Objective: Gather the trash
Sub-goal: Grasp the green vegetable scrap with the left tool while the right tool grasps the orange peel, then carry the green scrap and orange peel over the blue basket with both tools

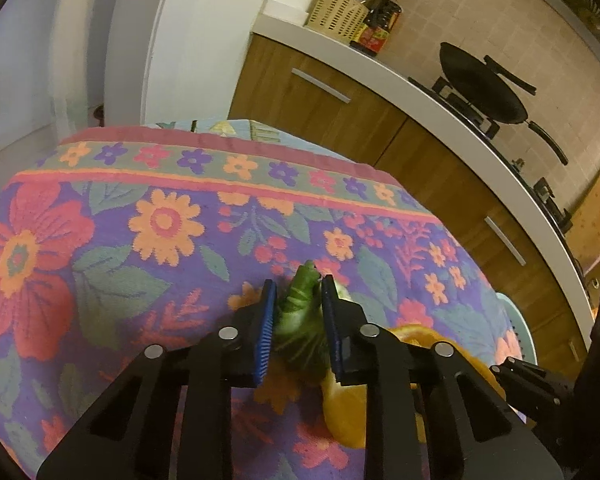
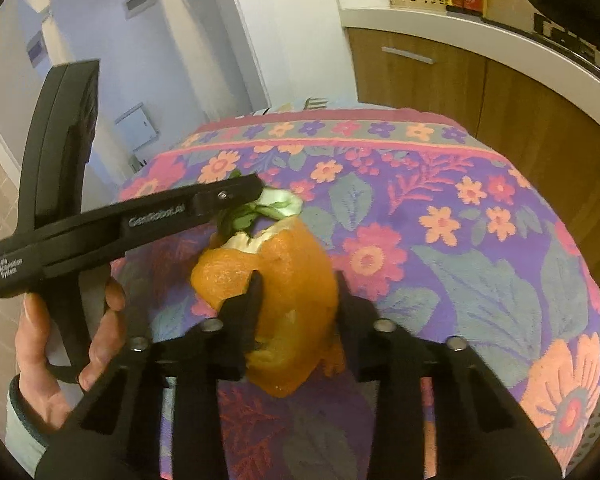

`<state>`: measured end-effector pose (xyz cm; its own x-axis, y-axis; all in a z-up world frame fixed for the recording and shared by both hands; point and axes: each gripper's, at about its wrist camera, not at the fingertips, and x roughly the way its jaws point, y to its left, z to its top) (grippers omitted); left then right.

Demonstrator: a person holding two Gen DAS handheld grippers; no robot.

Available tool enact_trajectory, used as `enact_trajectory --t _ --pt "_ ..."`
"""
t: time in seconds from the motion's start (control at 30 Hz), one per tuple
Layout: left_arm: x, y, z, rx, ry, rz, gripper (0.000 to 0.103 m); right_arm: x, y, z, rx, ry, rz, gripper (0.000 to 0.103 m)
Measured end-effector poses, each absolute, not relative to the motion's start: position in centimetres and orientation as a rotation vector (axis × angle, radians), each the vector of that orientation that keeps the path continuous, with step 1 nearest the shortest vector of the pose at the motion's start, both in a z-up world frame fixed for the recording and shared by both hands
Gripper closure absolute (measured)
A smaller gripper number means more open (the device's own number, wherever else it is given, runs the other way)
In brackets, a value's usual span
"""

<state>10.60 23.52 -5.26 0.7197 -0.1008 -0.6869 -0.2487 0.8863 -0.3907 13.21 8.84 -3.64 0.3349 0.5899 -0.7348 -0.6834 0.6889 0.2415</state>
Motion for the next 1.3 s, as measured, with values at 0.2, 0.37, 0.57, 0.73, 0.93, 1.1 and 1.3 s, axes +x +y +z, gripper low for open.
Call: enact_trajectory --t 0.2,0.37,0.57,0.73,0.93,1.1,1.3 --pt "9.2 23.0 -4.0 -0.498 0.742 0.078 0.087 13.0 7.0 -2.9 -0.055 0.881 0.844 0.08" --pt "7.7 22.3 -2.7 -0.513 0.701 0.046 0.088 13.0 4.6 -2.6 -0.001 0.877 0.843 0.081" --pt "6.5 19.8 -0.7 -0.482 0.667 -0.021 0.088 12.6 0.2 -2.0 0.061 0.861 0.815 0.082" --pt "6.2 16.4 1.2 -0.435 0.646 -0.094 0.088 11.9 -3.4 -1.2 0.098 0.828 0.795 0.082" --pt "7.0 11.9 2.9 -0.373 0.644 -0.166 0.088 11.2 -8.9 0.1 0.138 0.773 0.735 0.082" --pt "8.5 7.7 3.6 -0.333 0.65 -0.234 0.088 11.8 -14.3 0.9 0.193 0.735 0.651 0.082" --pt "10.7 2.1 3.8 -0.285 0.67 -0.332 0.088 13.2 -20.9 0.2 0.263 0.736 0.514 0.082"
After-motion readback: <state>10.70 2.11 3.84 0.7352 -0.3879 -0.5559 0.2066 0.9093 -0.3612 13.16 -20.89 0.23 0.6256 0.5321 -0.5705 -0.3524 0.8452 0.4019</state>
